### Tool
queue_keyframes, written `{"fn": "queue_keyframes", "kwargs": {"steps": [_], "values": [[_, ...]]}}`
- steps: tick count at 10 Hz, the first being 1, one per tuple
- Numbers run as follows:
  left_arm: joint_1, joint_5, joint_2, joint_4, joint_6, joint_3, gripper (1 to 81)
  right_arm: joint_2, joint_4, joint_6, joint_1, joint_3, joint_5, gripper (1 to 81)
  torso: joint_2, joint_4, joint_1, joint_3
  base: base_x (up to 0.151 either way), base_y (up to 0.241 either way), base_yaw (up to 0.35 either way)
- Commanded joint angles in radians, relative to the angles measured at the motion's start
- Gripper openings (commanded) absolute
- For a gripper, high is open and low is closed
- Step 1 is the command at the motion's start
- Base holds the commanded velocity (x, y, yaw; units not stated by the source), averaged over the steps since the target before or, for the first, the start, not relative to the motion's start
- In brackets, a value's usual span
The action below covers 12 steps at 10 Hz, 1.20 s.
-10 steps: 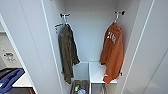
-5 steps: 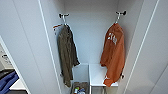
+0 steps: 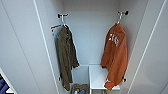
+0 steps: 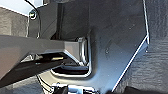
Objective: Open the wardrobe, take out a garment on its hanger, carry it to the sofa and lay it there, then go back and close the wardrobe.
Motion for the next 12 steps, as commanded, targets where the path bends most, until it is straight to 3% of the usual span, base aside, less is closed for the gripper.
{"fn": "queue_keyframes", "kwargs": {"steps": [1, 12], "values": [[-0.027, 0.040, 0.002, 0.013, 0.008, 0.004, 81.1, -0.001, -0.012, -0.001, 0.036, 0.000, -0.040, 81.1, 0.000, 0.000, 0.000, 0.000, 0.094, 0.000, 0.000], [-0.027, 0.040, 0.007, 0.013, 0.008, 0.007, 81.1, -0.001, -0.013, -0.004, 0.045, -0.003, -0.040, 81.1, 0.000, 0.000, 0.000, 0.000, 0.092, -0.040, 0.000]]}}
